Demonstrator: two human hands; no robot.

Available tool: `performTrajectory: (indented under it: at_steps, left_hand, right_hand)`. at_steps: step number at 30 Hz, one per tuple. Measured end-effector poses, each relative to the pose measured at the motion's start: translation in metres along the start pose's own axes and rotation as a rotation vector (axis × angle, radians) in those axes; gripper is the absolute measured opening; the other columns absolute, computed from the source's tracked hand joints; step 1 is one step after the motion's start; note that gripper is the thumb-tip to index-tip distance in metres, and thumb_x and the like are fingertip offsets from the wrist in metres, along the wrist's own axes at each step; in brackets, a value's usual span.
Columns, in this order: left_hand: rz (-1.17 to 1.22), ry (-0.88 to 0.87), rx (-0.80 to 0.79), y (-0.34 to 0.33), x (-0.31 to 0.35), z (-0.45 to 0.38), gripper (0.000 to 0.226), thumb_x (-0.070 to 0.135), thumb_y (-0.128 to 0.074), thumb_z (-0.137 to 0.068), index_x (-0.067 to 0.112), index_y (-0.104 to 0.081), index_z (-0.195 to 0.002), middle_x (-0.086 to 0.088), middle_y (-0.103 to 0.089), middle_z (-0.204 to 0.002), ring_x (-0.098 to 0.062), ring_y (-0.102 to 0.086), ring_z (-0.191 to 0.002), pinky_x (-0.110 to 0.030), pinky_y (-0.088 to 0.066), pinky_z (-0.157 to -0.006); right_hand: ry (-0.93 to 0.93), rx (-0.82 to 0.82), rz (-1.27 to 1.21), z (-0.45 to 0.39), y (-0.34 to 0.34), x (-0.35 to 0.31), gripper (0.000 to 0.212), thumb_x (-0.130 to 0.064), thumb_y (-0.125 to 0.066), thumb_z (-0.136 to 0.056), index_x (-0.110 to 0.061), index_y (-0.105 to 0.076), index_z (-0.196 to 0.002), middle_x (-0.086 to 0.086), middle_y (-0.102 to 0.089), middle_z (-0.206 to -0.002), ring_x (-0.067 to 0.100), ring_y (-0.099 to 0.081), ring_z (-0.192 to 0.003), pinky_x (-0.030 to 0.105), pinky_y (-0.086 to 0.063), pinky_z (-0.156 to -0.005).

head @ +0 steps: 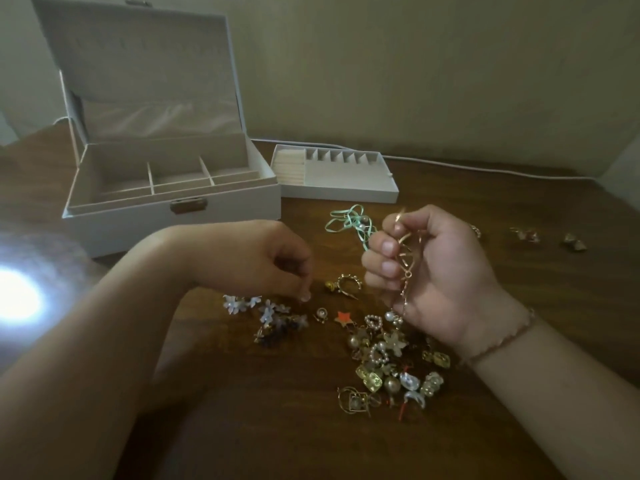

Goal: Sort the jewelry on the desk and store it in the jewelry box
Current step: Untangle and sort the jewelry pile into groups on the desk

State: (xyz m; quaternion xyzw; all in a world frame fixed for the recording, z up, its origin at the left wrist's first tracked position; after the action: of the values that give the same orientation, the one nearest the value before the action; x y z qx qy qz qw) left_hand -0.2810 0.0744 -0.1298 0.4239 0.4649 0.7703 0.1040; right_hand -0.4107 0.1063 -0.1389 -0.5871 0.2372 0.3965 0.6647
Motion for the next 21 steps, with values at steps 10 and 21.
performTrajectory:
  at_steps: [10, 21]
  left_hand:
    - [-0.065, -0.031, -0.035, -0.007, 0.008, -0.002, 0.010, 0.043, -0.071, -0.084, 0.035, -0.065, -0.084, 0.009, -0.056, -0.066, -0.003, -0.050, -0.057, -0.019, -0.041, -0.055]
    - [0.340, -0.079, 0.350, 0.000, 0.031, -0.014, 0.041, 0.051, -0.066, -0.080, 0.010, -0.075, -0.079, 0.005, -0.047, -0.048, -0.009, -0.036, -0.042, -0.020, -0.028, -0.041]
  right_hand:
    - [0.124, -0.050, -0.160, -0.012, -0.024, 0.004, 0.020, -0.016, -0.031, -0.088, -0.010, -0.050, -0.086, 0.004, -0.037, -0.060, 0.016, -0.036, -0.050, 0.027, -0.029, -0.049]
    - [0.510, -0.068, 0.030, -0.002, -0.010, -0.032, 0.008, -0.018, -0.043, -0.095, -0.017, -0.051, -0.094, 0.004, -0.047, -0.078, 0.019, -0.048, -0.068, 0.032, -0.042, -0.061]
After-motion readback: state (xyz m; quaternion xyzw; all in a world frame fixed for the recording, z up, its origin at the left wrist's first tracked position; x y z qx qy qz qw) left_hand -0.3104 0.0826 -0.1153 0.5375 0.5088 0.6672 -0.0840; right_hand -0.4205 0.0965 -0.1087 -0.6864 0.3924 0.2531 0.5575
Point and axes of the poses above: each hand's wrist, its own z-axis away from the middle knuckle, its own y-axis out of the back of the hand, x = y × z, the point moved 8 cm from there along -z, towards the middle knuckle
